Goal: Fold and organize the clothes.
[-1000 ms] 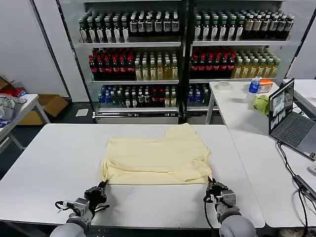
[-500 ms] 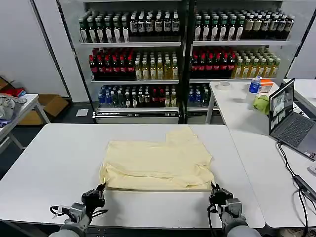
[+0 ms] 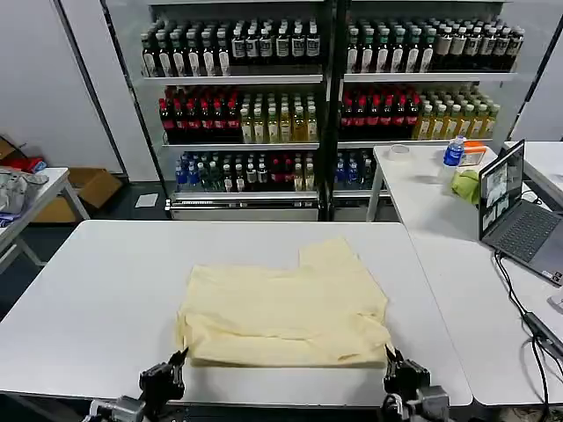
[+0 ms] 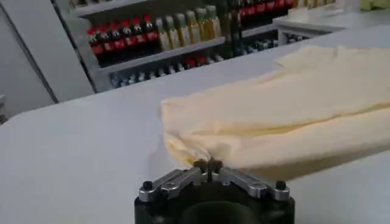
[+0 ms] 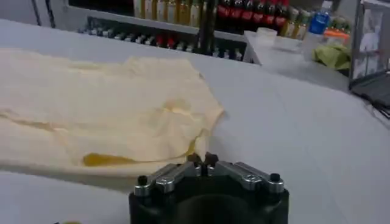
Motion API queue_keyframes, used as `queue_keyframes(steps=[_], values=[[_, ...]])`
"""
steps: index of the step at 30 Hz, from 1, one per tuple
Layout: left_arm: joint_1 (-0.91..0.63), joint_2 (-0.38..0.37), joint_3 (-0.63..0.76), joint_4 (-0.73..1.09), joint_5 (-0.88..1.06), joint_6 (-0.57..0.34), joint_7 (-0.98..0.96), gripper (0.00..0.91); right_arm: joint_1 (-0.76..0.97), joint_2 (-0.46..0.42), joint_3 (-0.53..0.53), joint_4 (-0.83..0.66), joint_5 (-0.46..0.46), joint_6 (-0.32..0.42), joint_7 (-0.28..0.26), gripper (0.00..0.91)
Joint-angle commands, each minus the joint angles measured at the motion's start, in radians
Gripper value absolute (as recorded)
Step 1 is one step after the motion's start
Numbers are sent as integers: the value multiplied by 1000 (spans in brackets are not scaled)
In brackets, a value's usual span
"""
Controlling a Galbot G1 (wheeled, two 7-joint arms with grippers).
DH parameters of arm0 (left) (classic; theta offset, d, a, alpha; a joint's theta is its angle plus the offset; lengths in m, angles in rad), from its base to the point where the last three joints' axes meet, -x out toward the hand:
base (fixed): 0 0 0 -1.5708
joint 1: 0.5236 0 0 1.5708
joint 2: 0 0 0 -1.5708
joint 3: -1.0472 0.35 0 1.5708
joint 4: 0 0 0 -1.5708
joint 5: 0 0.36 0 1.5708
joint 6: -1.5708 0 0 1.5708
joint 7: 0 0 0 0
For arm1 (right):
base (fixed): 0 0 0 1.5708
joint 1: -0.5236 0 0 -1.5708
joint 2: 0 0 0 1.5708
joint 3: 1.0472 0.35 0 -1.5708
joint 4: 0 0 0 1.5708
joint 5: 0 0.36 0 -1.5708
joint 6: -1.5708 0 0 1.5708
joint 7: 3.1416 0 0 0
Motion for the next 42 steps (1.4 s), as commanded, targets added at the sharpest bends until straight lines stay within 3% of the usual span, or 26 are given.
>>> queue_keyframes(steps=[1, 7, 8, 9, 10, 11, 12, 20, 27, 35, 42], values=[[123, -1, -11, -52, 8, -2, 0, 10, -152, 0, 21, 86, -50, -1, -4, 0], [151, 8, -18, -67, 14, 0, 0, 10, -172, 0, 18, 102, -63, -20, -5, 0], [153, 9, -19, -69, 14, 1, -1, 20, -173, 0, 17, 107, -65, -31, -3, 111], [156, 10, -19, -72, 15, 1, -1, 20, -173, 0, 17, 110, -65, -31, -4, 776], [158, 10, -20, -73, 16, 2, -2, 141, -174, 0, 19, 114, -66, -29, -3, 907], [160, 10, -21, -76, 16, 2, -2, 615, -174, 0, 22, 119, -66, -23, -2, 907], [162, 10, -23, -79, 17, 3, -2, 907, -173, -2, 33, 128, -69, -14, -2, 907], [167, 12, -70, -120, -1, 24, -18, 907, -149, -46, 132, 186, -28, 26, -18, 907], [128, 42, -152, -121, -32, 32, -49, 907, 4, -84, 152, 136, 88, 15, 13, 907], [-99, 112, -122, -35, -214, 83, -82, 907, 384, -136, -15, -90, 282, -64, 114, 907], [-326, 164, -22, 102, -419, 157, -122, 907, 627, -159, -173, -263, 341, -72, 145, 907]])
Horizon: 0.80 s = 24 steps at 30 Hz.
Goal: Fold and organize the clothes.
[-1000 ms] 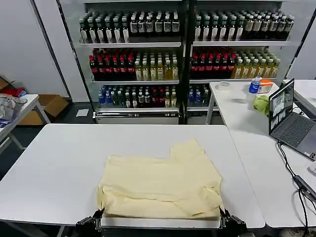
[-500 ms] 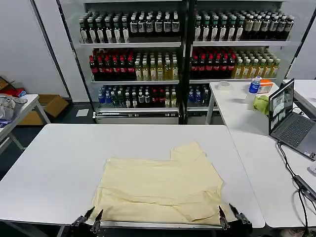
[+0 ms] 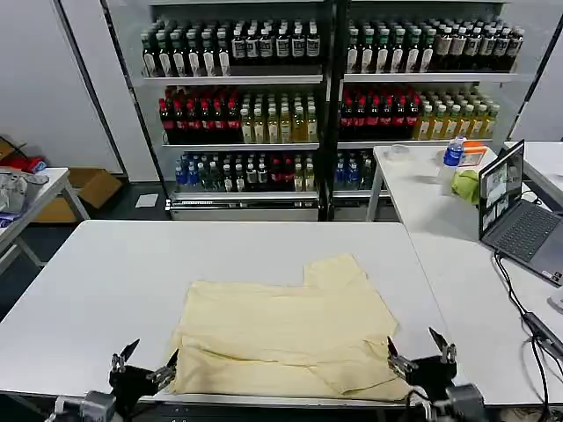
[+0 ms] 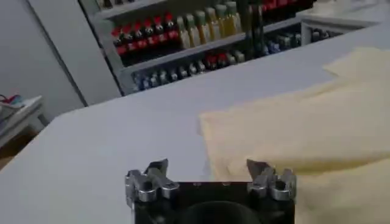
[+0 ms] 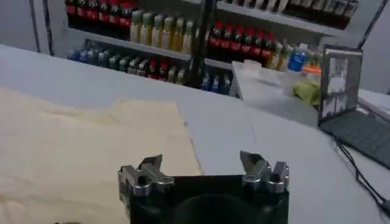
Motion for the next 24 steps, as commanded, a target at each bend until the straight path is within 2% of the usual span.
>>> queue_keyframes(steps=[1, 11, 24], values=[[-273, 56, 80, 132, -218, 67, -33, 907, 394, -34, -185, -242, 147, -31, 60, 907], [-550, 86, 269, 291, -253, 98, -52, 907, 686, -1, -345, -479, 233, -33, 90, 907], [-761, 53, 444, 503, -269, 108, -67, 907, 798, 51, -444, -652, 280, -33, 88, 907]])
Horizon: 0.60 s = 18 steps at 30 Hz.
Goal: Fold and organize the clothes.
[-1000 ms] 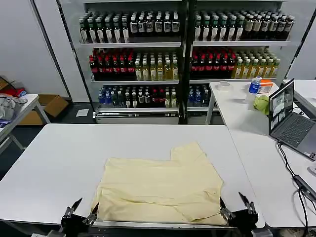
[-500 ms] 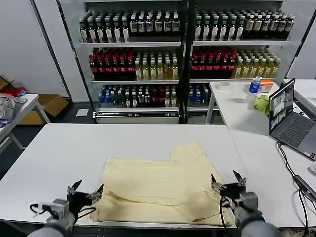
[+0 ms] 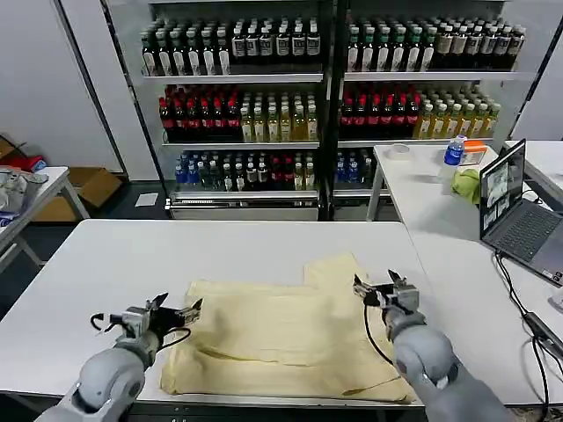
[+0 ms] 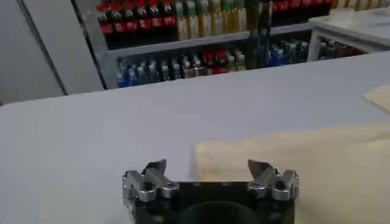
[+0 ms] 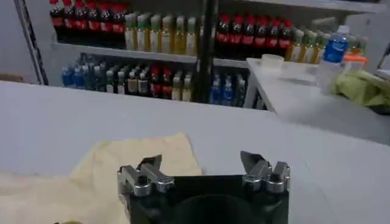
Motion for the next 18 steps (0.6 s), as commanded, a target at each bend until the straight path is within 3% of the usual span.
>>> queue_keyframes(steps=[1, 18], values=[[-186, 3, 114, 147, -32, 12, -6, 907, 160, 28, -100, -178, 52, -4, 8, 907], [-265, -13, 150, 260, -82, 13, -7, 907, 203, 104, -112, -330, 101, -4, 19, 907]])
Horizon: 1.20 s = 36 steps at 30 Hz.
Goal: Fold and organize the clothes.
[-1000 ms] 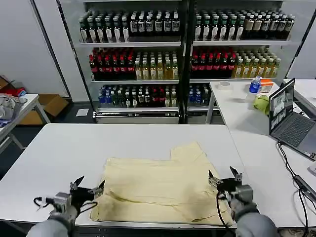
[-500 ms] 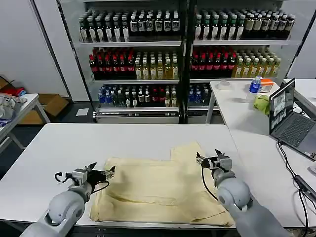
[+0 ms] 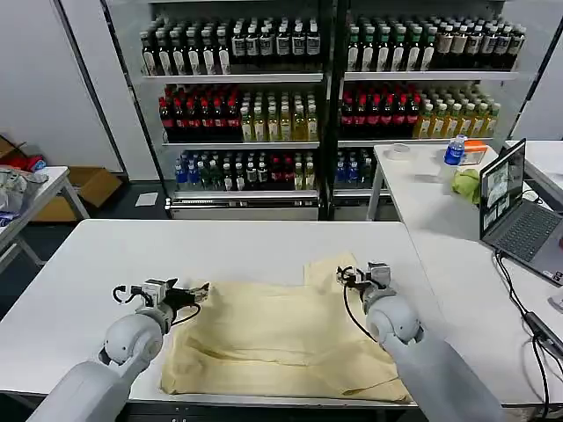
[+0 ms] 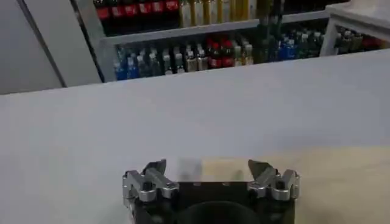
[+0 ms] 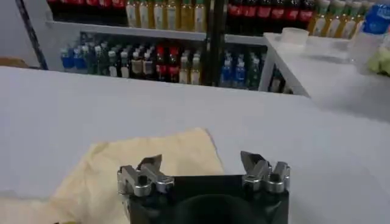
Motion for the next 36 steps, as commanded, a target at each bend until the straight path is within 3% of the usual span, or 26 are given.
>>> queue_keyframes(steps=[1, 3, 4, 5, 6, 7, 8, 10, 12, 27, 36], values=[[-54, -1, 27, 57, -16, 3, 1, 907, 42, 29, -20, -98, 35, -1, 4, 907], [-58, -1, 29, 57, -18, 3, 2, 907, 41, 33, -20, -100, 44, -1, 6, 877], [-59, -1, 33, 58, -18, 3, 3, 907, 39, 34, -20, -101, 48, -1, 6, 474], [-60, -1, 34, 58, -19, 3, 4, 595, 39, 34, -20, -101, 49, -1, 6, 322], [-60, -1, 36, 59, -19, 3, 4, 464, 38, 34, -20, -102, 50, -1, 7, 191], [-61, -1, 38, 61, -18, 3, 6, 252, 36, 34, -20, -101, 51, 0, 7, 50], [-60, -2, 39, 62, -18, 3, 7, 191, 36, 33, -20, -101, 53, -1, 7, 10], [-59, -2, 41, 62, -18, -1, 7, 71, 35, 32, -20, -100, 58, -1, 7, 0], [-56, -2, 42, 62, -18, -2, 8, 50, 35, 30, -20, -101, 60, -1, 6, 0], [-25, 7, 35, 51, -51, 4, 38, 40, 35, 32, -12, -85, 53, 4, -6, 0], [-9, 10, 2, 2, -92, -20, 47, 40, 29, 11, -1, -6, 11, 75, -27, 0]])
